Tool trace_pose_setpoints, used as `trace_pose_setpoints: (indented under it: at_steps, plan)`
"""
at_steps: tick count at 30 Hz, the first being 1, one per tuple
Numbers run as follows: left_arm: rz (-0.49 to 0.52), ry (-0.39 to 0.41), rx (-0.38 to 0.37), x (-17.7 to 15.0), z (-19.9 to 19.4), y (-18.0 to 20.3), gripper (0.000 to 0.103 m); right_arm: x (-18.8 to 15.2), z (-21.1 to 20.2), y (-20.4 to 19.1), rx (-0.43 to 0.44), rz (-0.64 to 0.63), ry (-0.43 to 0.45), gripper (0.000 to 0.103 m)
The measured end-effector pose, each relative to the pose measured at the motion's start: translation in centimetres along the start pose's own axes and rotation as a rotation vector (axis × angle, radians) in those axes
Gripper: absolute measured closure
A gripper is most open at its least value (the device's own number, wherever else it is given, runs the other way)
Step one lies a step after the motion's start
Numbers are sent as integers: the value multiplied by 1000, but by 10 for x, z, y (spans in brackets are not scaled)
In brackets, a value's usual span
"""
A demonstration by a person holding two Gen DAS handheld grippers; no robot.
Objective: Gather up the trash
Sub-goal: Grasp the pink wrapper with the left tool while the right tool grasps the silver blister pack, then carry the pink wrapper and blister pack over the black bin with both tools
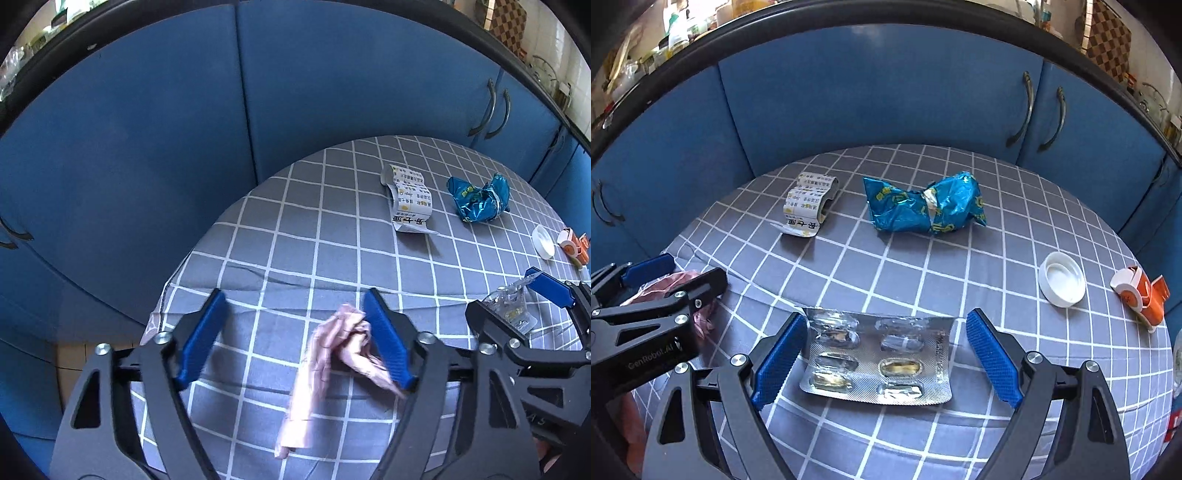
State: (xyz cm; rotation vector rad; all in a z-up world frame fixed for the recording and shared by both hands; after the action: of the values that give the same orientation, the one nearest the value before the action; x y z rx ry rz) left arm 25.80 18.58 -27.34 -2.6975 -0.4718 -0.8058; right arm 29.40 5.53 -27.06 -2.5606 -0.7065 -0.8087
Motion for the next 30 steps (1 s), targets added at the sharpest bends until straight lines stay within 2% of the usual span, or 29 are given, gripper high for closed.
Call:
trace_pose_setpoints:
  at_steps: [1,2,3,5,6,7,10,23,30]
  plan:
    - [1,4,0,0,-2,-1,40,0,-1,-1,4,-2,2,23]
    - [3,12,-2,-1,-4,0,53,-1,-3,-2,7,-6,7,31]
    - [4,14,-11,-2,-7,-1,65,-3,-5,-3,6,-12,7,31]
    - [0,10,-51,-4,-10,2,70,-5,-8,-4,0,-22,9,31]
    - [-2,10,-63,-5,-12,2,77,-6,-10,-4,-5,-25,13,31]
    - [-9,6,-70,-6,-12,1,79,-7,-11,-4,-9,-27,16,31]
    - [-36,-8,-114,-8,-14,0,82,-9,-16,-6,-10,-32,22,31]
    - [-32,66,-127,-5,-60,-2,83,-19,-67,-6,-23,-38,75,31]
    - [11,109,-131,-8,-93,20,83,-29,-111,12,-60,-14,120,31]
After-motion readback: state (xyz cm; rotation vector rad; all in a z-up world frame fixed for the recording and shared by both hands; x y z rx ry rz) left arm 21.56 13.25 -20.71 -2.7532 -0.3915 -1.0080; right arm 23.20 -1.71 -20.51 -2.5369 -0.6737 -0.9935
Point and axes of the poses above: each gripper's, at about its wrist camera, not at the fingertips, and z roughly the way its jaws point, y to its right, x to its top, the point moved 10 cm from there along z, roughly the way its jaws point, and after that the axes turned 12 degrees about x, right-handed, at the moved point
